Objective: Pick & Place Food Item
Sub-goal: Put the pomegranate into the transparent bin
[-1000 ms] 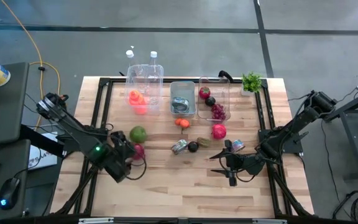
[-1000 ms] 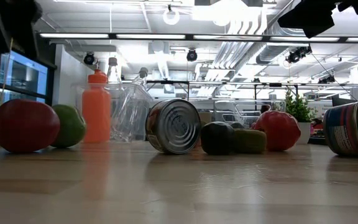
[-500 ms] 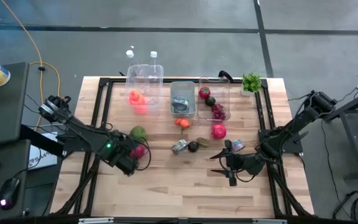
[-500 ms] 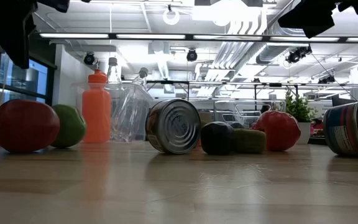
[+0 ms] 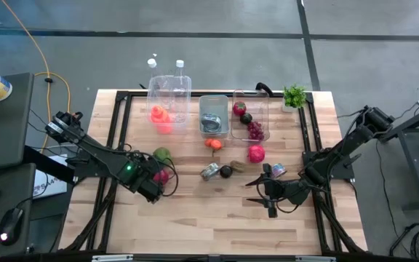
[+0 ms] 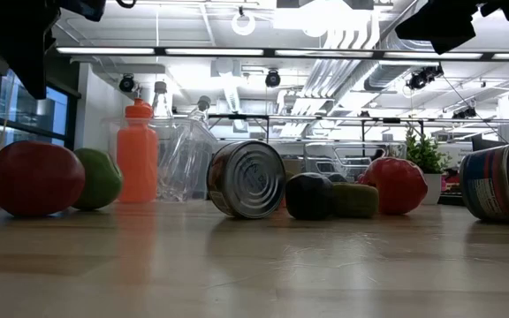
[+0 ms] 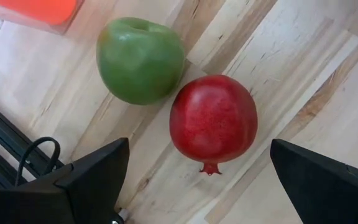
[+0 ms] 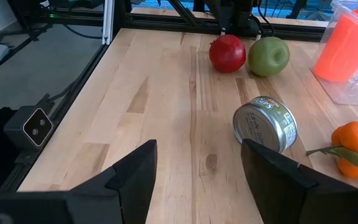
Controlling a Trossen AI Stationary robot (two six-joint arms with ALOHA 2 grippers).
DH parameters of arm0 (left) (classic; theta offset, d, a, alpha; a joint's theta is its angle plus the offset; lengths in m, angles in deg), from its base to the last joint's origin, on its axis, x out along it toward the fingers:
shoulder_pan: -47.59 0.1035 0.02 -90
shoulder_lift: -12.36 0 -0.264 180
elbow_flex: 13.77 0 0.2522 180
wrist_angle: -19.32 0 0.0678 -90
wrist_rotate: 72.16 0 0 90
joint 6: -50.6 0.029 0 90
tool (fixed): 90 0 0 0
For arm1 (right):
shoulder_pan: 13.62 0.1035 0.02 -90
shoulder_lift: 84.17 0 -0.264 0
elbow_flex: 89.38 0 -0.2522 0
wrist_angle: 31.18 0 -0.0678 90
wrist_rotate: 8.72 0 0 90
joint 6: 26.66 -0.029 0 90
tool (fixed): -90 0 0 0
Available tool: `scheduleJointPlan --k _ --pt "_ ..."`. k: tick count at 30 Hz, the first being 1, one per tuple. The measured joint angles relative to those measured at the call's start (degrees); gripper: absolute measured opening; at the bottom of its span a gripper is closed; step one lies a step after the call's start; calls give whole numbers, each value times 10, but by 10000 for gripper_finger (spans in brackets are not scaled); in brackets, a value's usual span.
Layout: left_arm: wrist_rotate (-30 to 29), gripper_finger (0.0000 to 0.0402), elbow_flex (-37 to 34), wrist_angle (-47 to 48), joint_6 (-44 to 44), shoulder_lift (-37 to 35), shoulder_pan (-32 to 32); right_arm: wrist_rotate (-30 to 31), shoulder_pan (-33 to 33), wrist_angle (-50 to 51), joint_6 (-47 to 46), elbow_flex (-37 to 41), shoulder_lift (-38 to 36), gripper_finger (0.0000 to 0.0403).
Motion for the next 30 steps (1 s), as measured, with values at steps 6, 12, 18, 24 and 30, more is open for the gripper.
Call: scheduleJointPlan --k 6,12,18,24,30 --pt "-13 379 0 0 12 0 0 0 0 0 0 0 0 222" --pt "-26 379 0 0 -12 0 0 0 0 6 0 0 0 222" --pt "-26 379 -1 0 -18 0 0 0 0 8 -2 0 0 222" --pt "-23 379 -1 1 -23 0 -1 0 0 8 -2 0 0 222" --pt "-15 379 -15 -4 -1 0 -1 0 0 8 -2 0 0 222"
